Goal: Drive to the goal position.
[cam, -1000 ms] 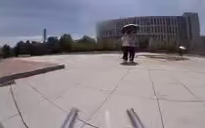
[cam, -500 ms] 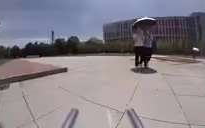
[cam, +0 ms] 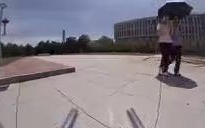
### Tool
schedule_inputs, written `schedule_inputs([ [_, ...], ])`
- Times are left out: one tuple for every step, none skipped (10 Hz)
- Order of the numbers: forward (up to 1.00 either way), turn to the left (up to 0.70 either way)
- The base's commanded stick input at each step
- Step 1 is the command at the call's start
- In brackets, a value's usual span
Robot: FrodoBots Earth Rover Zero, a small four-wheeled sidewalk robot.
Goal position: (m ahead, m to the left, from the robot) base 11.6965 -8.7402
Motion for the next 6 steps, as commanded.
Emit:
schedule_inputs([
  [1.0,-0.37],
  [1.0,-0.37],
  [1.0,-0.37],
  [1.0,-0.37],
  [1.0,-0.37],
  [1.0,-0.37],
])
